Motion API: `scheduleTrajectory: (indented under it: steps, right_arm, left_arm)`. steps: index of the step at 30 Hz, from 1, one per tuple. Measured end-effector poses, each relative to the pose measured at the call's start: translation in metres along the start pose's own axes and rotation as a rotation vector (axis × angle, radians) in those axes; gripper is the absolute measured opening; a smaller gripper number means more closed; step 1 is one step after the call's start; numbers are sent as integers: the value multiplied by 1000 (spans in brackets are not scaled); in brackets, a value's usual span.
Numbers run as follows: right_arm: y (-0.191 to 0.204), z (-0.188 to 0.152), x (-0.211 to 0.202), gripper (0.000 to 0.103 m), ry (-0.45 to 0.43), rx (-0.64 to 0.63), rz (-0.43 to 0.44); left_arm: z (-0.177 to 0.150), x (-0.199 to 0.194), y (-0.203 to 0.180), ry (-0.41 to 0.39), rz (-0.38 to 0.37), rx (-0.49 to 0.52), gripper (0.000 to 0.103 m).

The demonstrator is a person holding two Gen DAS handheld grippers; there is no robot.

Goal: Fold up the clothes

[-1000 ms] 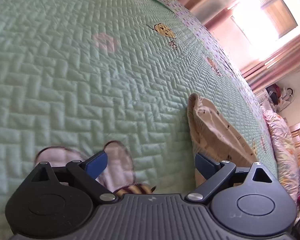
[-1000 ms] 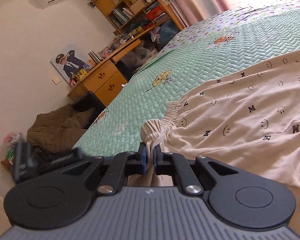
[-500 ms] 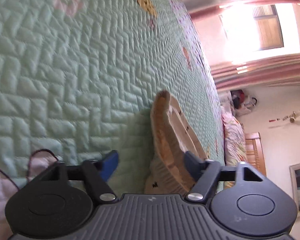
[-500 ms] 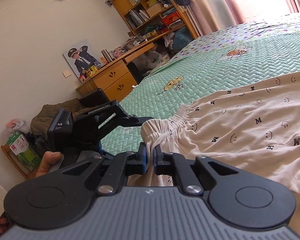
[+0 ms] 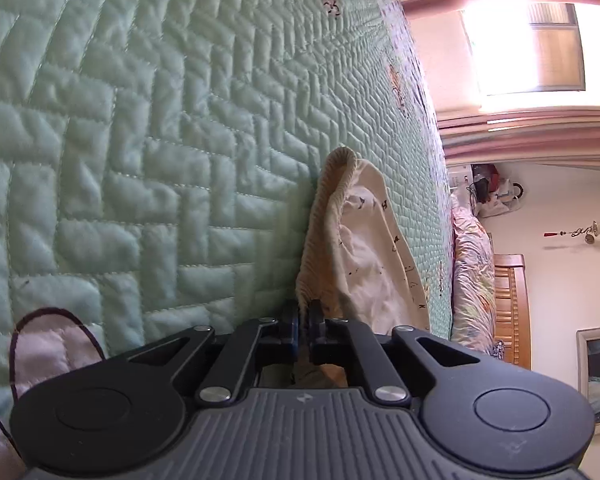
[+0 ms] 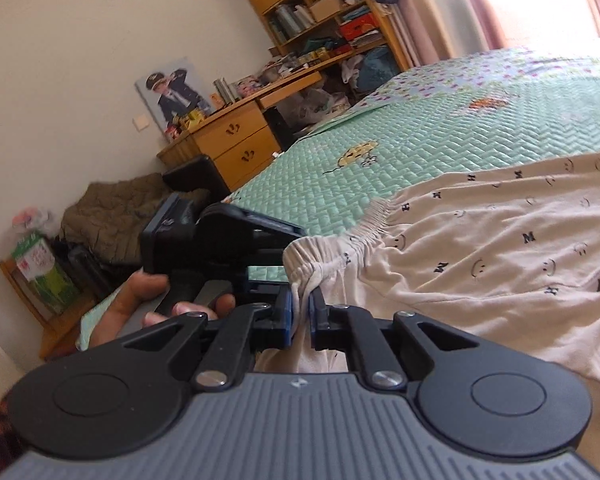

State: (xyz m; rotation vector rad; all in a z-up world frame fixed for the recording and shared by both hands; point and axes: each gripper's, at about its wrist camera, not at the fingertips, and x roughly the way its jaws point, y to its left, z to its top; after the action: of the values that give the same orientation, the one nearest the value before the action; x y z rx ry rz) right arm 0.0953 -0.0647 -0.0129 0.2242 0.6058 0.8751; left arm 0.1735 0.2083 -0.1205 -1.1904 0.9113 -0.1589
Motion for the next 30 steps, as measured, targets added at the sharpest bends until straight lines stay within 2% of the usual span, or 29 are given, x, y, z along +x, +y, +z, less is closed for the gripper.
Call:
scheduleTrajectory:
  steps: [4, 7, 9, 10, 12, 15, 19, 23, 25, 28, 30]
  right_arm:
    - [11, -6, 8, 14, 35, -64, -33]
    - [11, -10, 10, 17, 72, -51, -32]
    - [8, -11, 3, 33, 70, -34, -14]
    - [6, -11, -2, 37, 63, -34, -17]
    - [-1, -9, -12, 43, 48, -40, -76]
    - [-15, -1, -15, 43, 55, -44, -180]
    - [-23, 5, -4, 43, 89, -70, -259]
    - [-34, -3, -1, 43, 144, -28, -292]
    - [-38, -9, 0, 43, 159, -17, -337]
    - [-37, -17, -13, 43, 127, -51, -360]
    - [-44, -17, -30, 43, 88, -51, -408]
  left_arm:
    - [2, -9, -6, -57, 50, 53, 3]
    - [2, -14, -15, -78, 88, 109, 2]
    - [0, -17, -21, -90, 112, 139, 2]
    - [-1, -19, -24, -100, 123, 154, 2]
    - [-2, -23, -29, -116, 143, 179, 2]
    - [1, -32, -22, -112, 145, 177, 2]
    - [0, -47, -11, -116, 145, 177, 2]
    - [0, -51, -12, -118, 164, 193, 3]
    - [0, -50, -13, -118, 169, 196, 3]
    - [1, -48, -12, -115, 167, 195, 3]
    - [1, -46, -13, -115, 172, 201, 3]
